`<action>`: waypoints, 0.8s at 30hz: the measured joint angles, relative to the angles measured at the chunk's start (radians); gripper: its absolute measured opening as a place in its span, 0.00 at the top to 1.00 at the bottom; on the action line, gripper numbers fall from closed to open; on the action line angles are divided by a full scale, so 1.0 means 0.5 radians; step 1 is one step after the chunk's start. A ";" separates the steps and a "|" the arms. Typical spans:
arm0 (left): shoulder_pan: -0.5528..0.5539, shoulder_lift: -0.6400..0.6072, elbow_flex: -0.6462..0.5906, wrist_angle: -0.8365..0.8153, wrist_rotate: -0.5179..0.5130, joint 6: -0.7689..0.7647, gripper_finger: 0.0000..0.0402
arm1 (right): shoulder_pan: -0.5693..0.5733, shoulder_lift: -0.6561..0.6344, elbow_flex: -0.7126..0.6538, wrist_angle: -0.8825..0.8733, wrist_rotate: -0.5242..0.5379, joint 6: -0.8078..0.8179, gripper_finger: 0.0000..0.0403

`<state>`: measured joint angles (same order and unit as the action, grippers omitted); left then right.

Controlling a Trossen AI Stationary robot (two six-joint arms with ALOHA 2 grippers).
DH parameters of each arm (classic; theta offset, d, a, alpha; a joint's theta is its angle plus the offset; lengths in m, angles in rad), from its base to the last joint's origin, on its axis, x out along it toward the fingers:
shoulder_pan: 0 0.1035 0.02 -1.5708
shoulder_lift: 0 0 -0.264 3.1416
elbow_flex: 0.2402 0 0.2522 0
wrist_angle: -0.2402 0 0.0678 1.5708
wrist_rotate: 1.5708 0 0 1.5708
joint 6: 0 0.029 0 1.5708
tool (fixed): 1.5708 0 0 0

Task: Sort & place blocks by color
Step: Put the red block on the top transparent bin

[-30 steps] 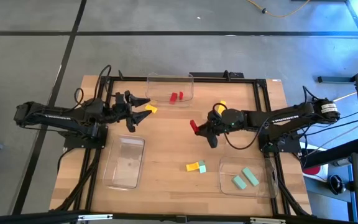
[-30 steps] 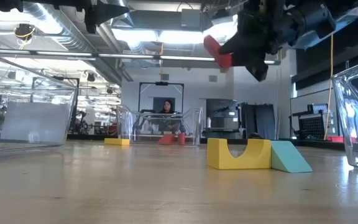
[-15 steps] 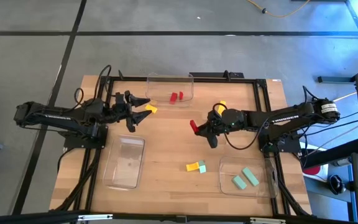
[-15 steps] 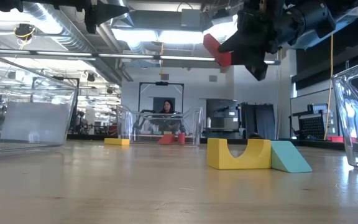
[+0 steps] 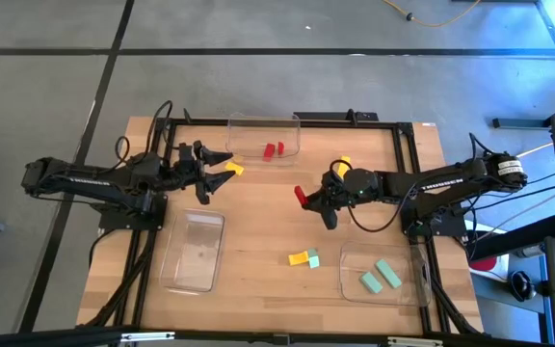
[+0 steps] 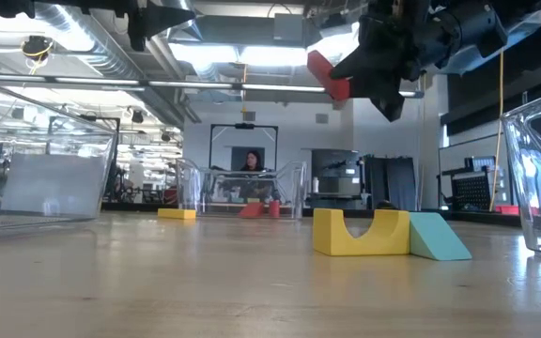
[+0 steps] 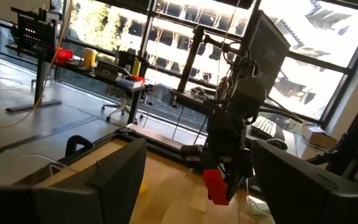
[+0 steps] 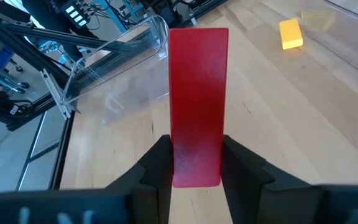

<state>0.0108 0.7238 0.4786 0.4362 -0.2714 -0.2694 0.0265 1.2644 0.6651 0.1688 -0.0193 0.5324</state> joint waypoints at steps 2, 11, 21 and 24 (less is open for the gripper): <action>0.000 0.000 0.000 0.001 0.001 -0.034 0.30 | 0.000 0.000 0.000 0.000 0.000 -0.005 0.74; 0.000 0.000 0.000 0.001 0.000 -0.039 0.30 | 0.000 -0.001 0.001 0.001 -0.016 -0.028 0.74; 0.000 0.000 0.000 0.001 0.003 -0.139 0.30 | 0.000 -0.001 0.003 0.062 -0.016 -0.043 0.74; 0.000 0.000 0.000 0.001 0.006 -0.140 0.30 | 0.000 -0.001 0.003 0.092 -0.016 -0.043 0.74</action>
<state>0.0109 0.7238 0.4786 0.4366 -0.2684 -0.3393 0.0265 1.2640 0.6666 0.2146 -0.0273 0.5110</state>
